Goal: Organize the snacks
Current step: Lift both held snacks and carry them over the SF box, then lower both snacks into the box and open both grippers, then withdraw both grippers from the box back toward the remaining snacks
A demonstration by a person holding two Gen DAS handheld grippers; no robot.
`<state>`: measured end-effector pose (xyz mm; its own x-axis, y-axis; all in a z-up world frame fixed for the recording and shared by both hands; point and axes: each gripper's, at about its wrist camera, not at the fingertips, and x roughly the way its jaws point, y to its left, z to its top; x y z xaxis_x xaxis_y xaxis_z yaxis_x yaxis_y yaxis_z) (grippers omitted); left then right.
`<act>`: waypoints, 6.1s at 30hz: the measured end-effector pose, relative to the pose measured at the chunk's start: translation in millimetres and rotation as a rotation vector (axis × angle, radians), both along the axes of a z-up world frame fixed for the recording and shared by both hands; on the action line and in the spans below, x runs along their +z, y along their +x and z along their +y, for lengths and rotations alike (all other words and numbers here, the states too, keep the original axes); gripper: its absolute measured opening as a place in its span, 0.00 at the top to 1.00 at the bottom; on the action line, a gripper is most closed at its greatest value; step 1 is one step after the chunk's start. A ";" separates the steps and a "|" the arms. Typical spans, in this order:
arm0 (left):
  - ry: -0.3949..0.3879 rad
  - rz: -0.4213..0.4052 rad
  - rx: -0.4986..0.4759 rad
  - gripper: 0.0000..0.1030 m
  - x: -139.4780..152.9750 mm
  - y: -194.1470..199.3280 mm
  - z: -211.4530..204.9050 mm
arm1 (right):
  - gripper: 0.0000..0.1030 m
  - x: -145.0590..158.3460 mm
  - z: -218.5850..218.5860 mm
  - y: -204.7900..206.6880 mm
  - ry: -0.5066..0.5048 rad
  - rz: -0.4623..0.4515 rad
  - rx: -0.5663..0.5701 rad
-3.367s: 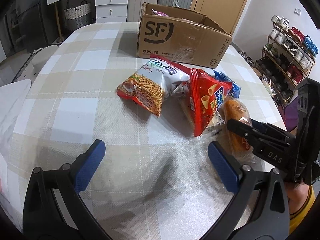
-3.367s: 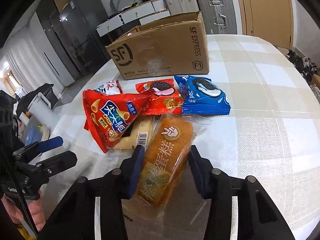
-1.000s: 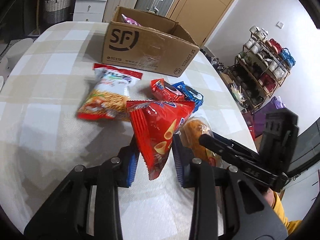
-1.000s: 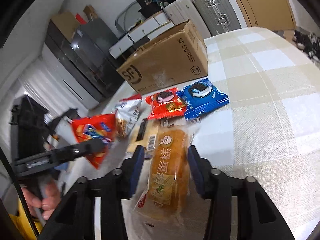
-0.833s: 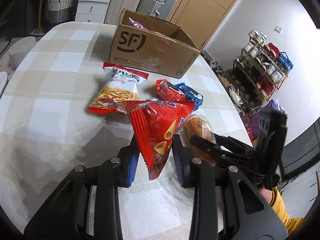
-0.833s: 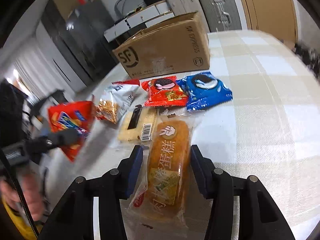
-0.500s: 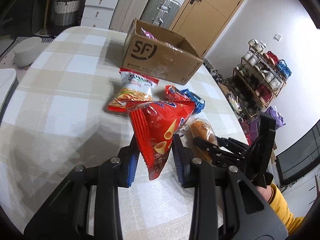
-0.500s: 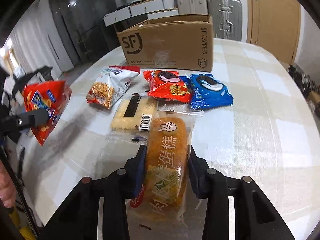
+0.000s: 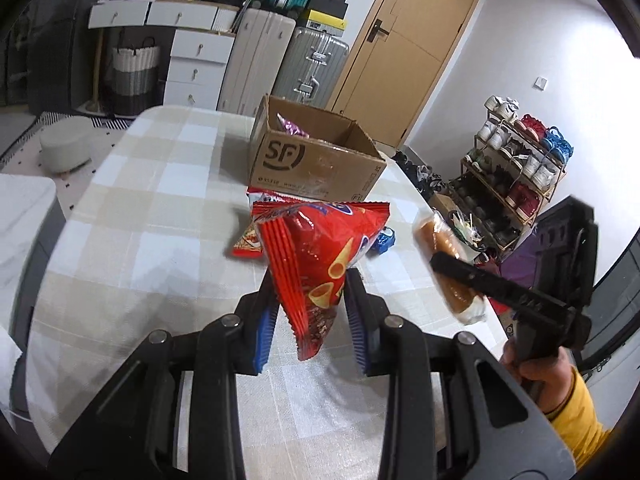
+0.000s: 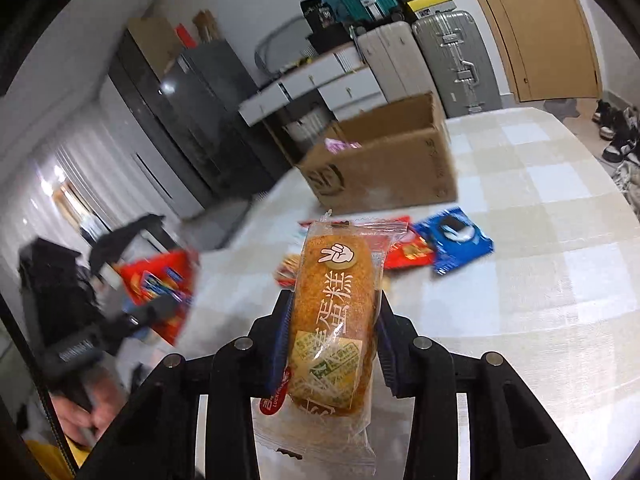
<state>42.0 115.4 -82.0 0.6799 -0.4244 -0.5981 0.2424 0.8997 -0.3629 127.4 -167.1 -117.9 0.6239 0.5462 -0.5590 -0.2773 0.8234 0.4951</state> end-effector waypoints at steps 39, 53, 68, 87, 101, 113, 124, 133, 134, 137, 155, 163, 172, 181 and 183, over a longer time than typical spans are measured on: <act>0.105 -0.049 -0.005 0.72 84.3 28.3 -29.7 | 0.63 113.5 -24.5 22.0 0.224 -0.136 0.068; 0.092 -0.050 -0.033 0.72 131.4 126.1 -53.6 | 0.63 145.6 -27.5 116.7 0.200 -0.157 0.068; 0.142 -0.016 -0.041 0.72 134.7 259.7 -103.4 | 0.63 131.3 -30.1 219.6 0.210 -0.078 0.042; 0.199 0.132 -0.060 0.72 38.3 389.0 -133.6 | 0.63 61.4 -20.3 294.9 0.084 0.049 0.030; 0.190 0.212 -0.058 0.72 -25.4 441.7 -142.4 | 0.63 22.0 -16.2 309.8 0.060 0.113 0.030; 0.209 0.186 -0.030 0.71 -34.5 443.6 -139.9 | 0.63 10.3 -13.3 311.6 0.037 0.138 0.027; 0.204 0.143 0.017 0.58 -9.1 399.4 -113.5 | 0.63 14.2 0.6 311.8 -0.109 0.095 0.006; 0.253 0.107 0.036 0.57 20.8 339.2 -107.2 | 0.53 16.0 9.6 312.2 -0.276 0.096 -0.026; 0.256 0.104 0.039 0.57 23.6 332.4 -106.7 | 0.53 17.7 9.9 311.3 -0.285 0.096 -0.027; 0.257 0.096 0.047 0.52 32.8 312.3 -102.2 | 0.53 31.5 5.5 297.3 -0.261 0.076 -0.035; 0.228 -0.037 0.118 0.23 95.6 165.9 -88.1 | 0.38 135.4 17.4 130.6 -0.183 -0.156 0.020; 0.217 -0.132 0.160 0.16 108.1 76.4 -82.4 | 0.26 146.2 22.0 25.8 -0.148 -0.286 0.017; 0.185 -0.170 0.222 0.00 103.9 -5.7 -67.1 | 0.04 134.8 21.1 -57.6 -0.106 -0.361 0.023; 0.229 -0.170 0.184 0.00 79.8 -46.1 -65.4 | 0.01 111.5 18.2 -103.8 -0.219 -0.406 -0.011; 0.232 -0.148 0.185 0.00 70.9 -39.3 -63.5 | 0.01 102.0 17.0 -109.3 -0.254 -0.410 -0.020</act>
<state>2.7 52.0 -11.1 0.8193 -0.1495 -0.5536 0.1018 0.9880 -0.1162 18.1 -150.2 -15.9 0.8299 0.4096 -0.3788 -0.3903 0.9114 0.1303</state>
